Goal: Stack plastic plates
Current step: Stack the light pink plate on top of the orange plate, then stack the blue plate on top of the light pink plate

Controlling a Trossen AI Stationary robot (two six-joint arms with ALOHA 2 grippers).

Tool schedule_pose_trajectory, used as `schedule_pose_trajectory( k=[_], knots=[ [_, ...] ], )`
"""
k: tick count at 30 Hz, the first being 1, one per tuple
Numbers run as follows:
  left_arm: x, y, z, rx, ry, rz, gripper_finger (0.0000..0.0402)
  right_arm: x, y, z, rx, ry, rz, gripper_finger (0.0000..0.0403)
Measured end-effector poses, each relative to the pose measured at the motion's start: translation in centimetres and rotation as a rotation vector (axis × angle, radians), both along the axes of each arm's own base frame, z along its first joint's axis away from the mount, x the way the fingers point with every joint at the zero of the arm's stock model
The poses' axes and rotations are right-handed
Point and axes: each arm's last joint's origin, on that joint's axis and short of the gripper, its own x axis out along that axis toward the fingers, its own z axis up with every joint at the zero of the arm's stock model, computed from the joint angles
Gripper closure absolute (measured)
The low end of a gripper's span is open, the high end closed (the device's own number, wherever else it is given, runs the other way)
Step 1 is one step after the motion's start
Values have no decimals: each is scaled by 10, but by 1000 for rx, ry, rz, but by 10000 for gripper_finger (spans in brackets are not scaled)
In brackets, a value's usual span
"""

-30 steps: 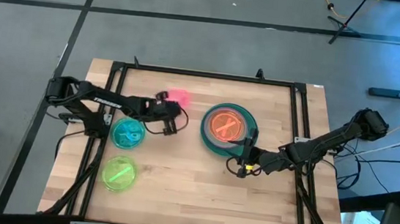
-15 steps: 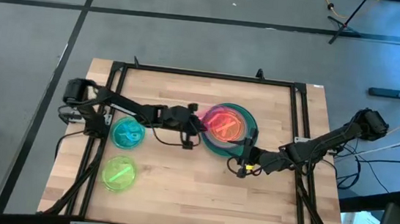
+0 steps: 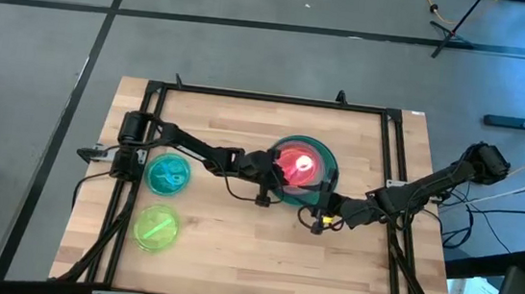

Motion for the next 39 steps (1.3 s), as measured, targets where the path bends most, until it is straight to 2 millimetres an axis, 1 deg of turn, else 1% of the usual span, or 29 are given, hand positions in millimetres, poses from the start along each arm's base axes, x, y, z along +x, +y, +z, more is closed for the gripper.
schedule_pose_trajectory(
  k=[2, 4, 11, 14, 16, 20, 23, 26, 30, 36, 39],
  knots=[
    [0, 0, 0, 4, 4, -1, 391, 0, 0, 0, 1, 2, 5, 247],
    [-1, 1, -1, 10, 13, 10, 378, 0, 0, 0, -1, 3, 6, 247],
    [-5, 2, -1, 30, 73, 42, 307, 0, 0, 0, -4, 5, 6, 247],
    [-10, 1, 11, 29, 80, 39, 286, 0, 0, 0, -5, 7, 6, 247],
    [-14, 0, 20, 22, 86, 43, 280, 0, 0, -1, -7, 11, 6, 247],
    [-23, -2, 37, 18, 102, 49, 278, 0, 0, -1, -4, 10, 5, 247],
    [-31, -6, 49, 51, 126, 84, 280, 0, 0, -1, -3, 10, 5, 247],
    [-41, -14, 57, 64, 178, 113, 280, 0, 0, -1, -4, 12, 5, 247],
    [-59, -28, 72, 46, 233, 143, 280, -1, 0, -1, -5, 16, 5, 247],
    [-91, -61, 87, -28, 349, 173, 281, -1, 0, -2, -5, 18, 4, 247],
    [-109, -76, 87, -74, 447, 232, 281, -1, 0, -2, -5, 18, 4, 247]
  ],
)
